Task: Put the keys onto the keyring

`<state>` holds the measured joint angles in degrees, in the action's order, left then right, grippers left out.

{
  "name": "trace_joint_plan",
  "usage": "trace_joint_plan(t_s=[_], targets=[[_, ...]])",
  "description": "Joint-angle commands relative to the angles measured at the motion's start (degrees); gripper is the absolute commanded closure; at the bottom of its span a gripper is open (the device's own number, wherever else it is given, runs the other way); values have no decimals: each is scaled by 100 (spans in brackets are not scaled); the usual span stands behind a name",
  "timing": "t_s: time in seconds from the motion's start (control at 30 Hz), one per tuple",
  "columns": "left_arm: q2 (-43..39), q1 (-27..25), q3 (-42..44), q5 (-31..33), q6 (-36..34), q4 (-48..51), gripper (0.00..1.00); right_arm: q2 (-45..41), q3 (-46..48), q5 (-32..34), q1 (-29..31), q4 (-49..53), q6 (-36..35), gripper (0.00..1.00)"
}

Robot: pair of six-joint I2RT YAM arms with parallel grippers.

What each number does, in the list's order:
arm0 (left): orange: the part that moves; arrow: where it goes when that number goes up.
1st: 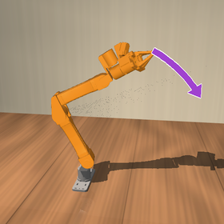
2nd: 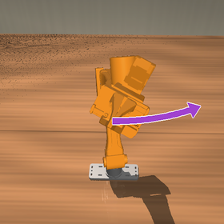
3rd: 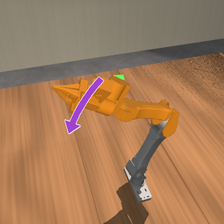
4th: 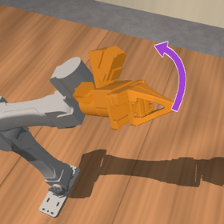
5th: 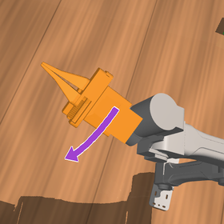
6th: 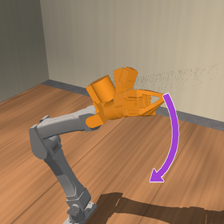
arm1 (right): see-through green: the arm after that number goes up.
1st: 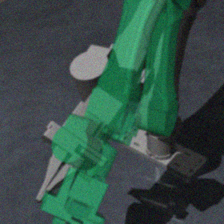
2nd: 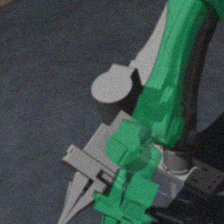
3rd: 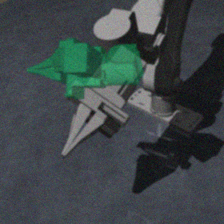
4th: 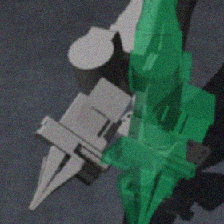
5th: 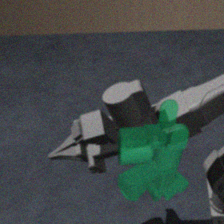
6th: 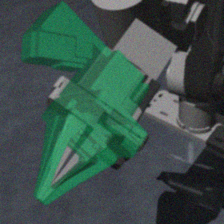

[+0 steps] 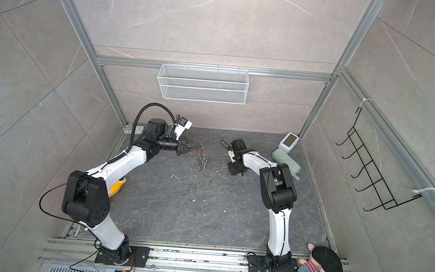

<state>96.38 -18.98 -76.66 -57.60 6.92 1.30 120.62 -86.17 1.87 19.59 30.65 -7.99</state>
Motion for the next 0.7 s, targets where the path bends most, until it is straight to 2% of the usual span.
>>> trace_joint_plan(t_s=[0.0, 0.2, 0.3, 0.4, 0.47, 0.53, 0.57, 0.6, 0.67], targets=[[-4, -3, -297, -271, 55, -113, 100, -133, 61, -180, 6, 163, -46, 100], [-1, -5, -315, -264, 56, -81, 100, -867, 363, -763, 4, 99, -130, 100], [4, -4, -301, -239, 48, -102, 100, -1458, 716, -1443, 2, -156, -215, 100], [-31, 0, -238, -212, -70, -176, 100, -2170, 1290, -2022, -3, -853, -116, 100], [-103, 0, -138, -122, -222, -281, 100, -2577, 1764, -2129, 6, -1480, -52, 100], [-175, -5, -24, -37, -250, -451, 100, -2886, 2200, -1864, 5, -2032, 8, 100], [-194, 0, 3, -34, -244, -497, 100, -2941, 2305, -1408, 2, -2187, 224, 100], [-198, 0, 0, -40, -228, -499, 100, -2892, 2265, -831, -11, -2104, 536, 100], [-174, -2, -3, -49, -185, -499, 100, -2427, 1608, -443, -176, -1119, 739, 100]])
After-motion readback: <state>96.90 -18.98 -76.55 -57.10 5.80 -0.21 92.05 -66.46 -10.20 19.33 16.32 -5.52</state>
